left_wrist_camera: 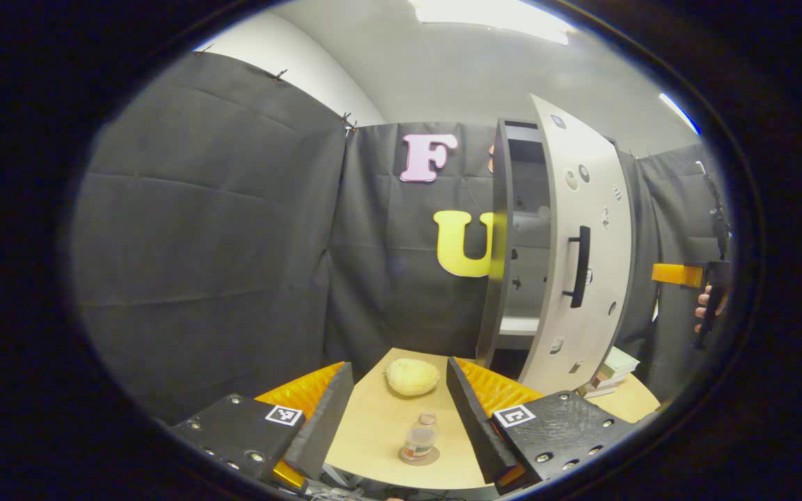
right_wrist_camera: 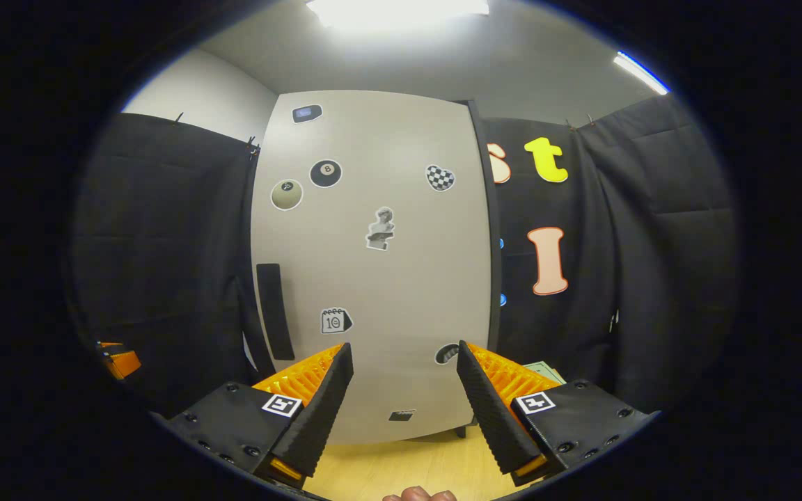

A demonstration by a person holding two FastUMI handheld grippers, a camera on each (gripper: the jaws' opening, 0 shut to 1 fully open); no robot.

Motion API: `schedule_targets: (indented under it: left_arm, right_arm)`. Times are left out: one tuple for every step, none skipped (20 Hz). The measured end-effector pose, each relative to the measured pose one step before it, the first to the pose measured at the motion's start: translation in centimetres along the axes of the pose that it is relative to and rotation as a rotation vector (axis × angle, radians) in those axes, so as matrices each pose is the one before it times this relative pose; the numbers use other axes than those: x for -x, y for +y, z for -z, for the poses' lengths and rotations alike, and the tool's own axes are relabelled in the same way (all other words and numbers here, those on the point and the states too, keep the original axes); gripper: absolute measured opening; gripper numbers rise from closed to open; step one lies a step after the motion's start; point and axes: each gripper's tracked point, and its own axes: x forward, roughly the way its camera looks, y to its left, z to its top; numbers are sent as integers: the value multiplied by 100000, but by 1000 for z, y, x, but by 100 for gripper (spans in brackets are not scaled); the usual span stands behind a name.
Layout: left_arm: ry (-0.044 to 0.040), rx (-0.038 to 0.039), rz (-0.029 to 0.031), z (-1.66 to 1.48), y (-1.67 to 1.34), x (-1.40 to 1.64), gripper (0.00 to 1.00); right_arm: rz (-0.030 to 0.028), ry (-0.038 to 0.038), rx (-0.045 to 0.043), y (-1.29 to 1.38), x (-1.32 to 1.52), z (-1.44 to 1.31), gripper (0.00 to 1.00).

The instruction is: Open the cabinet door with the right hand, grasp the bottle in the cabinet with the left hand and place it on the coaster, then close the cabinet door with the right hand.

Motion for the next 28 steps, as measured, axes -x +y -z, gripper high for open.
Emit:
schedule_targets:
  left_arm:
    - [-1261, -36, 2134, -651, -905, 78, 82]
    - [-863, 152, 2048, -525, -949, 2, 84]
    - [-651, -65, 2184, -465, -1008, 66, 82]
    - [-476, -630, 2058, -270, -870, -44, 82]
    - [395, -1905, 2354, 215, -940, 137, 82]
    - [1121, -2238, 1355, 269, -752, 153, 82]
    - [834, -828, 1442, 169, -674, 16, 82]
    - [228, 1030, 2499, -127, -1006, -16, 82]
    - [-170, 1649, 2801, -253, -1175, -345, 82]
    - [-354, 722, 1865, -197, -708, -200, 82]
    - [-211, -589, 548, -66, -488, -237, 81]
    - [-238, -1004, 267, -108, -252, -47, 81]
    - [23, -518, 823, -236, -377, 15, 81]
    - [-1, -117, 1298, -129, -438, -9, 81]
    - [271, -474, 913, 57, -435, 89, 82]
    - [394, -931, 329, 95, -248, 144, 82]
    - [271, -1002, -27, 73, -54, 66, 81]
    - [288, -489, -135, 15, -3, 58, 82]
    - [155, 65, -74, -34, -136, -80, 81]
    - [50, 565, 47, -67, -35, -15, 81]
    - [2, 593, 48, 11, -305, -22, 81]
    - [68, 273, -103, 50, -120, 116, 81]
    - [48, -112, -415, 23, 328, 167, 81]
    - [20, -341, -587, 26, 286, 39, 81]
    - [224, -698, -771, 52, 115, 20, 81]
    - [361, -479, -819, 156, 235, 142, 81]
    - [642, 122, -579, 405, 248, 494, 81]
    - [222, 508, -397, 199, 204, 306, 81]
  right_arm:
    - [2131, -289, 14, -864, 548, 244, 96]
    - [2060, 155, -117, -772, 487, 246, 96]
    - [1824, 592, -376, -728, 418, 369, 96]
    - [1605, 542, 166, -540, 421, 403, 96]
    - [1344, 426, 1215, -559, 366, 338, 96]
    - [930, 623, 2217, -512, 113, 444, 96]
    - [717, 855, 2883, -394, 241, 395, 96]
    - [1042, 928, 2621, -429, 323, 555, 96]
    - [741, 80, 1465, -268, 238, 215, 96]
    - [506, -125, 588, -61, 48, 145, 96]
    - [-143, 163, -318, 177, 125, 230, 96]
    - [-641, 664, -723, 346, 35, 348, 96]
    - [-689, 895, -571, 308, 65, 294, 96]
    - [-297, 341, -421, 189, 66, 142, 96]
    - [-94, -215, -228, 112, 152, 21, 96]
    - [-42, -199, -288, 99, 145, 69, 89]
    - [-171, -159, -298, 119, 26, 73, 89]
    - [-127, 301, -388, 121, 8, 79, 89]
    - [-378, 247, -432, 140, -42, 33, 89]
    - [-371, 245, -465, 67, -141, 69, 89]
    - [-328, 42, -443, 105, -29, -73, 89]
    - [-9, 39, -451, 20, -5, -35, 89]
    - [9, -15, -590, 50, -167, -165, 89]
    - [62, 228, -842, 91, -253, 22, 89]
    - [-88, 549, -1306, 112, -162, 4, 89]
    - [-243, 544, -1060, 134, -196, 108, 89]
    - [7, 250, -852, 61, -82, -15, 89]
    - [3, -147, -867, 52, -137, -48, 89]
